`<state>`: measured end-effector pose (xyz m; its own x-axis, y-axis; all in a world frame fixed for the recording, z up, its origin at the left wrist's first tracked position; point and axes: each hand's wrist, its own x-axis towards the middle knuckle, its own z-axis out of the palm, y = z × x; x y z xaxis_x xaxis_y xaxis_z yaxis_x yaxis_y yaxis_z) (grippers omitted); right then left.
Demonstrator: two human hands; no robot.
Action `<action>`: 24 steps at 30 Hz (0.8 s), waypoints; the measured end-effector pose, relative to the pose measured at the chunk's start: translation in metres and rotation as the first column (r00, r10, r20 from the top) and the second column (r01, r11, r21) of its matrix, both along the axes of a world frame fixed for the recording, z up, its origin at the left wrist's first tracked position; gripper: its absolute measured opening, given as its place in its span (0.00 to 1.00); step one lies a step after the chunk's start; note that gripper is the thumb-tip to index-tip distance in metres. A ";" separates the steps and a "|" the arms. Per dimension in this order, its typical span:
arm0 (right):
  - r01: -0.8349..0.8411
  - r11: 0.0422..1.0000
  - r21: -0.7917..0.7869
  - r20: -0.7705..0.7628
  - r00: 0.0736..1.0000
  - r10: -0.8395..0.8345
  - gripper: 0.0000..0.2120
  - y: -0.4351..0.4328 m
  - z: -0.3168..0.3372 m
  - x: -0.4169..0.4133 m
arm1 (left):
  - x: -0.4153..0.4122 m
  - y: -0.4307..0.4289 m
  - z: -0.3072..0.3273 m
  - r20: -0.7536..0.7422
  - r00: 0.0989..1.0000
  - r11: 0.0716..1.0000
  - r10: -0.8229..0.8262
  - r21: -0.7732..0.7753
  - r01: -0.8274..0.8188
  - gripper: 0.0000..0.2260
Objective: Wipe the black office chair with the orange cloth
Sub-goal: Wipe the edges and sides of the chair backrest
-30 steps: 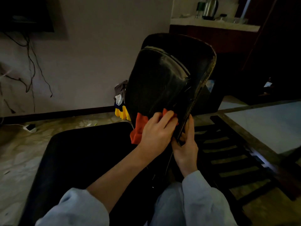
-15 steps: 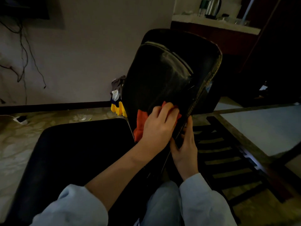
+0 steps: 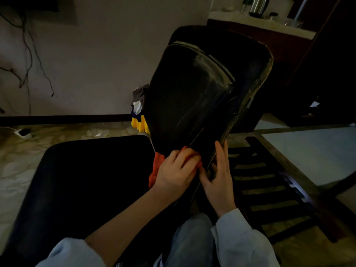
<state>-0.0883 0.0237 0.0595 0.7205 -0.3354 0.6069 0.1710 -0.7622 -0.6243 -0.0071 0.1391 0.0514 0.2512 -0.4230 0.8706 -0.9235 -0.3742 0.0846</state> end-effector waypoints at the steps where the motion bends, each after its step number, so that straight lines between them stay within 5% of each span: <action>1: -0.004 1.000 0.025 0.025 1.000 0.004 0.44 0.001 0.000 0.002 | 0.000 0.002 0.005 -0.037 0.999 0.999 -0.002 -0.043 0.000 0.11; 7: 0.096 0.993 0.075 0.120 0.987 -0.104 0.36 0.010 -0.005 0.004 | 0.008 0.011 0.045 -0.106 0.994 0.966 -0.034 -0.257 0.005 0.11; 11: 0.147 0.989 0.014 0.166 0.975 -0.147 0.29 0.022 -0.005 0.001 | 0.005 0.001 0.060 0.009 0.999 0.990 -0.051 -0.129 0.052 0.10; 17: 0.186 0.982 -0.024 0.170 0.969 -0.179 0.33 0.038 -0.002 -0.008 | 0.000 0.024 0.022 0.056 0.997 0.999 -0.050 -0.018 0.051 0.11; 24: 0.242 0.970 -0.026 0.174 0.957 -0.234 0.29 0.053 0.000 -0.014 | -0.006 0.058 -0.017 -0.081 0.995 0.997 -0.063 0.028 0.066 0.10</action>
<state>-0.1024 0.0770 0.0597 0.5095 -0.4531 0.7316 0.0805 -0.8213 -0.5648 -0.0132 0.1969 0.0346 0.2910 -0.4669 0.8350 -0.9364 -0.3178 0.1486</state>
